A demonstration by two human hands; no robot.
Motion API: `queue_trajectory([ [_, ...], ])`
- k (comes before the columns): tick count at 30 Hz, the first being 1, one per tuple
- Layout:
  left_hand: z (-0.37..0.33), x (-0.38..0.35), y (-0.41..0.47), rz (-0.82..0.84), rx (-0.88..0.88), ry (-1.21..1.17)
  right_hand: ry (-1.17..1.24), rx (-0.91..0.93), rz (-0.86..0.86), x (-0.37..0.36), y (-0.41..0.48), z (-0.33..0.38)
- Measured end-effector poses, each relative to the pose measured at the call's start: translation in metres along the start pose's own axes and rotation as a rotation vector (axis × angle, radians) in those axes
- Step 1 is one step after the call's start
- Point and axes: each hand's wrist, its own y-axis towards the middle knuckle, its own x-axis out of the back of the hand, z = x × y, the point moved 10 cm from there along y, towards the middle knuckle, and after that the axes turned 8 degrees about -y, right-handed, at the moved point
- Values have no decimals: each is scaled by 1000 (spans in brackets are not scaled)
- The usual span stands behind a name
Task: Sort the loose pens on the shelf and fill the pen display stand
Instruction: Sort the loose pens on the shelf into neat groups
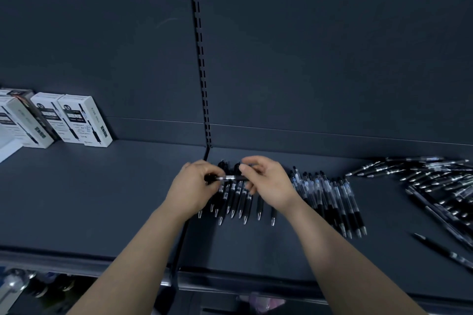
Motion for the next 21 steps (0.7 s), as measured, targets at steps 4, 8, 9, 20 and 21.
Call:
queue_trajectory([
  [4, 1, 5, -1, -133, 21, -23, 67, -35, 59, 1, -3, 0],
  [8, 37, 3, -6, -123, 289, 42, 17, -95, -174, 30, -5, -16],
  [9, 43, -2, -7, -84, 322, 59, -17, -111, -229, 35, -7, -20],
  [20, 37, -23, -1, -18, 303, 85, -717, -71, -208, 34, -15, -28],
  [21, 38, -24, 0, -17, 299, 84, -792, -124, -184, 37, -15, -35],
])
